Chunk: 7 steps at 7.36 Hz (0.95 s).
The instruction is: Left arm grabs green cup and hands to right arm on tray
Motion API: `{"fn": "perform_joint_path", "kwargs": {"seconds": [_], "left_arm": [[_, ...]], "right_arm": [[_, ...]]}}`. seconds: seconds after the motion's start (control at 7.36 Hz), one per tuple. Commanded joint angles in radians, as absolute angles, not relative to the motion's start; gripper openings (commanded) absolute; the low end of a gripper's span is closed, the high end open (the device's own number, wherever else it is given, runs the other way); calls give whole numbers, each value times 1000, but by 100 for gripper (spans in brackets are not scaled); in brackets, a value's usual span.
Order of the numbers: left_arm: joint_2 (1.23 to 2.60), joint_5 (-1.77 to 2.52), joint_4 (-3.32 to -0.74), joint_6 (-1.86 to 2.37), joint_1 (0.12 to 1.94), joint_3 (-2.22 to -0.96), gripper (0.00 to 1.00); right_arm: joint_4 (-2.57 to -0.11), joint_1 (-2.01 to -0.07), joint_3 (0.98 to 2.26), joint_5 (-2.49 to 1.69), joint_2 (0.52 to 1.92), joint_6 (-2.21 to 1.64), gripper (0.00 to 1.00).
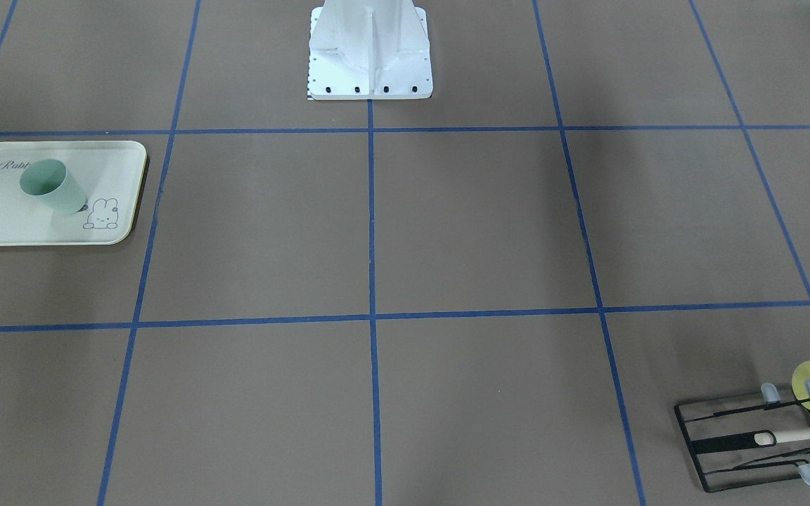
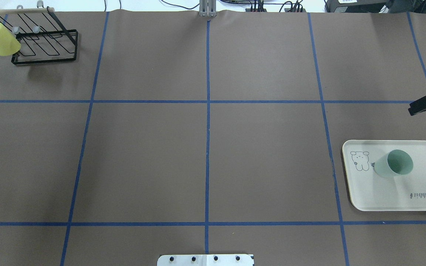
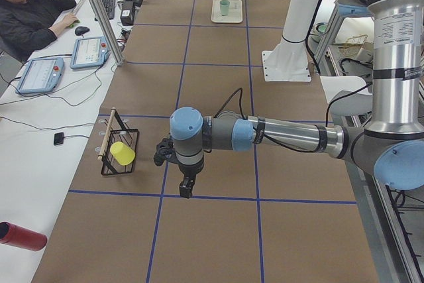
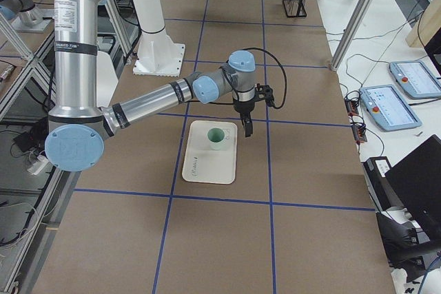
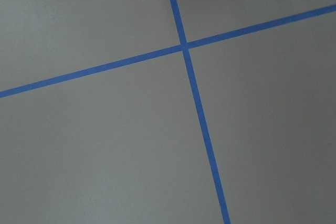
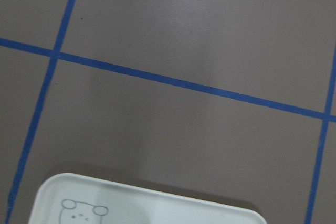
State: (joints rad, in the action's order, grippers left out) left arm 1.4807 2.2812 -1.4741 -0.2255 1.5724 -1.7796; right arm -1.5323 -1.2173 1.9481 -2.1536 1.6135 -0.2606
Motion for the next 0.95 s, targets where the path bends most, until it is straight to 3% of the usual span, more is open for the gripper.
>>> {"fn": "perform_joint_path", "kwargs": {"seconds": [0.0, 0.27, 0.82], "left_arm": [[1480, 2283, -1474, -227, 1572, -1772, 100], [1476, 2272, -1474, -226, 1574, -1757, 100], [1480, 2283, -1474, -227, 1575, -1717, 100]], "right_arm": [[-1539, -1412, 1759, -2271, 1614, 81, 100], [-1549, -1564, 1648, -2339, 1630, 216, 99], [-1582, -1621, 1661, -2228, 1641, 169, 100]]}}
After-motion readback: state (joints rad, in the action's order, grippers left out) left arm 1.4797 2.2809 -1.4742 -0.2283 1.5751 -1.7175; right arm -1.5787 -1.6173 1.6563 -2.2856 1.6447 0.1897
